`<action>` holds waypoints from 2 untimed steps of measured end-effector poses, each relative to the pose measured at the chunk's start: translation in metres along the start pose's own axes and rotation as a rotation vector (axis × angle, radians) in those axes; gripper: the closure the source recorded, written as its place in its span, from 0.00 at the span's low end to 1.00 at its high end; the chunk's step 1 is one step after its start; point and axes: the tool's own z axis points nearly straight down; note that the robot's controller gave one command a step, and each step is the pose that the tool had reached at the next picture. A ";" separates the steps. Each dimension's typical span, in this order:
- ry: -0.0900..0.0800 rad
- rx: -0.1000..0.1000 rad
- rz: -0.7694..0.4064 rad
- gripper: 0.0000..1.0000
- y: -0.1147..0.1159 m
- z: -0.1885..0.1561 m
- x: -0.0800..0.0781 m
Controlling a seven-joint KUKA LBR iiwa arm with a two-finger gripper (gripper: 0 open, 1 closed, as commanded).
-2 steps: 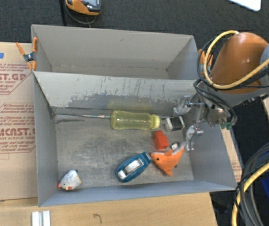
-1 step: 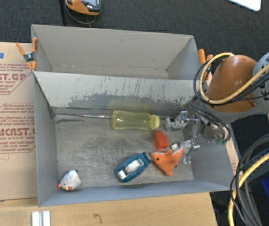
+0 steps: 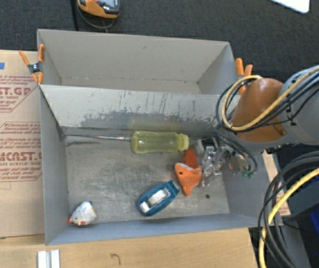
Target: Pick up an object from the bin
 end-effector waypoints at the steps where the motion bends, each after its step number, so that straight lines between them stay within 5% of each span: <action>1: 0.000 0.000 0.000 1.00 0.000 0.000 0.000; 2: 0.008 -0.002 -0.024 1.00 -0.008 -0.042 0.004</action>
Offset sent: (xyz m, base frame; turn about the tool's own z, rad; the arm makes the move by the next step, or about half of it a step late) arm -0.0065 -0.0262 0.1310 -0.0661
